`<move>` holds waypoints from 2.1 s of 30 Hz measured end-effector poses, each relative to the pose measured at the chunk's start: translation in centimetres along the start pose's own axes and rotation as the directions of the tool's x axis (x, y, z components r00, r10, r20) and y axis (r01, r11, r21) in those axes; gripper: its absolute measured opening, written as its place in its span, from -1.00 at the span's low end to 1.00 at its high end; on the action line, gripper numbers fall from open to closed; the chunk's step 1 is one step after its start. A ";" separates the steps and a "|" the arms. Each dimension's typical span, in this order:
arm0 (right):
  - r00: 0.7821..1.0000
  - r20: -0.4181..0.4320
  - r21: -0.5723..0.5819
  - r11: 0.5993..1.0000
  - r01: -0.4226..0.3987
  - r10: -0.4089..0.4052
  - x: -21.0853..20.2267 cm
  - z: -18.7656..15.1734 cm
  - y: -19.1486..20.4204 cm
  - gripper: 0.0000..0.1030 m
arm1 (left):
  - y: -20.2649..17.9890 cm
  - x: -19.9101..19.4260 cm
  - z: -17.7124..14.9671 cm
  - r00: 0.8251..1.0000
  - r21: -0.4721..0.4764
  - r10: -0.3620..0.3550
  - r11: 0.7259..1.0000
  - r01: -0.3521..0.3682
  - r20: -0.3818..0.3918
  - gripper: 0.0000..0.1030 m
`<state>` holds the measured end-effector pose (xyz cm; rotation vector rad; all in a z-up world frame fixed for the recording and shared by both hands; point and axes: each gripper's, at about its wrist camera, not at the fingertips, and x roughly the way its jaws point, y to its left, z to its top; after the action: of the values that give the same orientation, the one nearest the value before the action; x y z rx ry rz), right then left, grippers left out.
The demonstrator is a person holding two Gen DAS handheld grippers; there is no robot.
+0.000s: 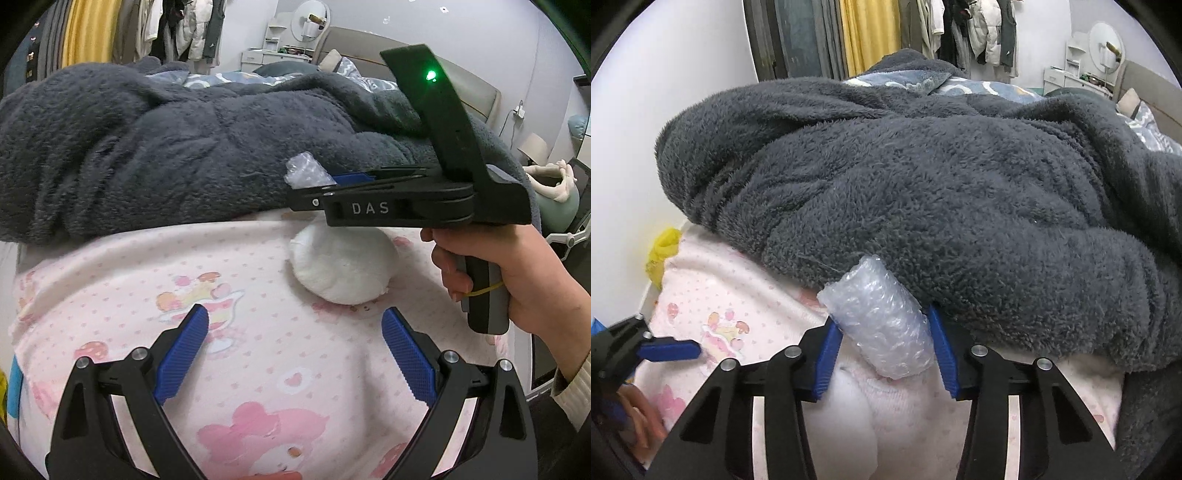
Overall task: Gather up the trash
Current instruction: 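Grasp the clear bubble wrap with the right tool while the left tool grasps the white cotton ball, then lift both held items and carry them over the teal bin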
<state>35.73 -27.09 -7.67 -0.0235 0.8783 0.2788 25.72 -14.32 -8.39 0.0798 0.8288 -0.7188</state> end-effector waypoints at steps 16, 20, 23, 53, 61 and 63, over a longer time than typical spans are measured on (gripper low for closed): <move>0.996 0.080 0.123 0.992 -0.038 0.029 -4.4 -1.1 -5.0 -0.09 | -2.8 3.2 2.3 1.000 0.014 -0.020 1.000 0.020 -0.018 0.87; 0.997 0.080 0.122 0.992 -0.026 0.017 -5.2 -1.8 -5.7 -0.09 | -3.3 4.2 2.9 1.000 0.017 -0.007 1.000 0.007 -0.021 0.88; 0.997 0.082 0.122 0.992 -0.023 0.013 -5.8 -2.3 -6.0 -0.09 | -3.6 5.1 3.5 0.999 0.023 0.014 1.000 -0.013 -0.037 0.88; 0.991 0.133 0.186 0.982 -0.034 0.009 -13.6 -7.8 -2.8 -0.09 | -6.1 -3.6 -0.7 0.993 0.003 0.114 0.994 -0.114 -0.032 0.12; 0.991 0.122 0.173 0.982 -0.076 0.055 -14.8 -10.8 2.0 -0.09 | -6.2 -7.3 -2.9 0.990 -0.016 0.138 0.990 -0.138 -0.018 0.12; 0.991 0.115 0.161 0.984 -0.082 0.064 -14.9 -11.3 3.2 -0.09 | -6.2 -8.0 -3.3 0.989 -0.021 0.146 0.989 -0.146 -0.013 0.12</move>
<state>17.36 -28.96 -3.25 0.1774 0.7918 0.2728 16.18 -13.52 -3.82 0.1238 0.8330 -0.5718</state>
